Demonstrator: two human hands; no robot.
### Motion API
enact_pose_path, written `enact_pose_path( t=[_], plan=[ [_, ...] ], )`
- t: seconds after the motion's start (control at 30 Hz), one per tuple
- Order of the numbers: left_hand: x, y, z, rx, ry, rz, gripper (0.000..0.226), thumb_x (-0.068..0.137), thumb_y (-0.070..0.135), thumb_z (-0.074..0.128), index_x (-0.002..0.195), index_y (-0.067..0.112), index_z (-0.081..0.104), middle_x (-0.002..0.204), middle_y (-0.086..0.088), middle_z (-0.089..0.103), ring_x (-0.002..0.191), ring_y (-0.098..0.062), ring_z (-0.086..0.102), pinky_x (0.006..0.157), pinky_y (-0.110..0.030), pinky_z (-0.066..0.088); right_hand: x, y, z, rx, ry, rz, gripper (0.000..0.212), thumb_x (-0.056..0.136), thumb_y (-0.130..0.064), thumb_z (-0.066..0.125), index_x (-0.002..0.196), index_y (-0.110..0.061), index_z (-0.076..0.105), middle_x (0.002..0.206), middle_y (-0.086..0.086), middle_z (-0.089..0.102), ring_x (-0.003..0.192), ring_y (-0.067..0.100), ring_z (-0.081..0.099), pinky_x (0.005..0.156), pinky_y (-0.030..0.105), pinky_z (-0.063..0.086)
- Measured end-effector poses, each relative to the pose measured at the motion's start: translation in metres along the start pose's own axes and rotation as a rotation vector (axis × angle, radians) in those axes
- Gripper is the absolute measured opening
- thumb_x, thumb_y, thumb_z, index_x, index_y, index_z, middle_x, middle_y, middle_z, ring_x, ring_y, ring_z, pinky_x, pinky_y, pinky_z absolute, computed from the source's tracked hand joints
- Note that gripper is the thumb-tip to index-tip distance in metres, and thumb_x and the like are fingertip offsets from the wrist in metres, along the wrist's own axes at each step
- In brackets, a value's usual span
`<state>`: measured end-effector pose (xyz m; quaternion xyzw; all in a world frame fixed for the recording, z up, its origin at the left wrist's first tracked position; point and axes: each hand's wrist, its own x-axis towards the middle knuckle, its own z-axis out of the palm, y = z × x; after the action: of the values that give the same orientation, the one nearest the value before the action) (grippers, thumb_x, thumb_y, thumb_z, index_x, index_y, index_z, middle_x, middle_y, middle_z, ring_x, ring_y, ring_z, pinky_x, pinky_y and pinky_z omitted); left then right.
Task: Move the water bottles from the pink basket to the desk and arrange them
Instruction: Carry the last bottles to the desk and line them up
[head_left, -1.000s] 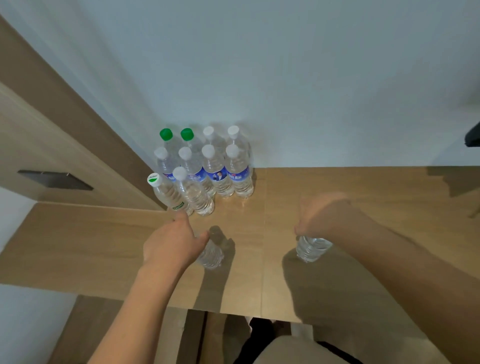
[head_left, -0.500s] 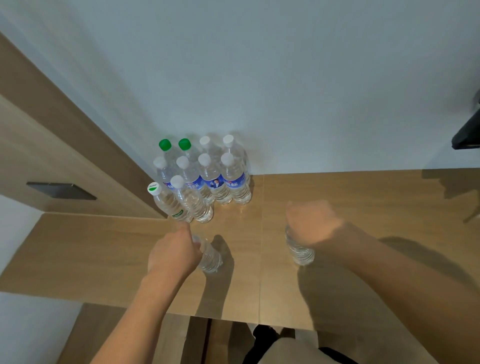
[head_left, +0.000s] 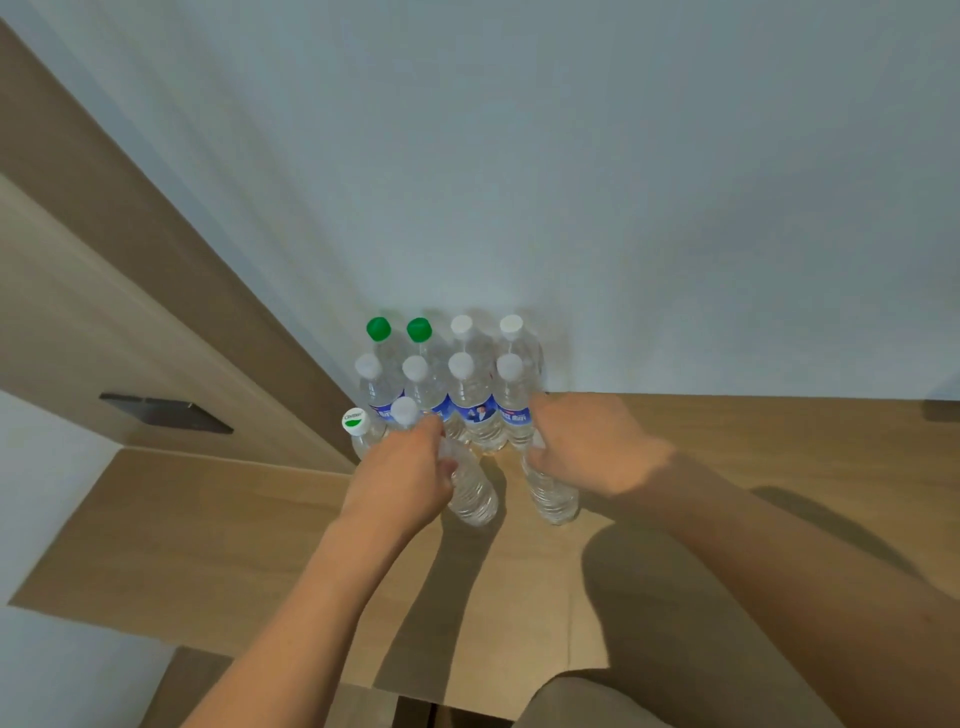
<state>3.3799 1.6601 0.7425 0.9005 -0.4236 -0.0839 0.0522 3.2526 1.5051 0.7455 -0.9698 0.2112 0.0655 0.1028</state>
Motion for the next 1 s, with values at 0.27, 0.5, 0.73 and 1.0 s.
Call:
enact_pose_path(
  t=[0.27,0.5,0.73,1.0],
  plan=[
    [0.055,-0.014,0.004,-0.033,-0.003,0.086,0.024,0.093,0.027,0.057,0.114,0.016,0.052,0.094,-0.009,0.066,0.088,-0.031,0.061,0.065,-0.034,0.041,0.061,-0.010,0.009,0.102,0.091,-0.027,0.033,0.096,-0.034,0.049,0.122,-0.015,0.049,0.102,0.007,0.065,0.088,0.029,0.061,0.067,0.034,0.042],
    [0.079,-0.021,0.015,-0.044,-0.039,0.149,0.024,0.094,0.027,0.057,0.116,0.018,0.051,0.094,-0.008,0.065,0.086,-0.028,0.063,0.066,-0.037,0.047,0.080,-0.011,0.029,0.139,0.249,-0.076,0.028,0.091,-0.029,0.050,0.110,-0.008,0.052,0.079,0.011,0.064,0.073,0.033,0.065,0.060,0.035,0.044],
    [0.083,-0.027,0.028,-0.022,-0.083,0.163,0.025,0.093,0.026,0.056,0.116,0.019,0.049,0.102,-0.008,0.066,0.091,-0.031,0.062,0.070,-0.040,0.050,0.076,-0.011,0.040,0.129,0.155,-0.088,0.028,0.093,-0.027,0.051,0.116,-0.011,0.047,0.097,0.010,0.065,0.088,0.033,0.065,0.066,0.033,0.042],
    [0.084,-0.029,0.032,-0.012,-0.114,0.176,0.025,0.094,0.027,0.055,0.115,0.018,0.045,0.104,-0.009,0.062,0.092,-0.033,0.061,0.074,-0.044,0.051,0.079,-0.010,0.046,0.141,0.144,-0.057,0.017,0.094,-0.029,0.049,0.097,-0.018,0.037,0.091,0.003,0.061,0.086,0.027,0.065,0.065,0.032,0.045]
  ],
)
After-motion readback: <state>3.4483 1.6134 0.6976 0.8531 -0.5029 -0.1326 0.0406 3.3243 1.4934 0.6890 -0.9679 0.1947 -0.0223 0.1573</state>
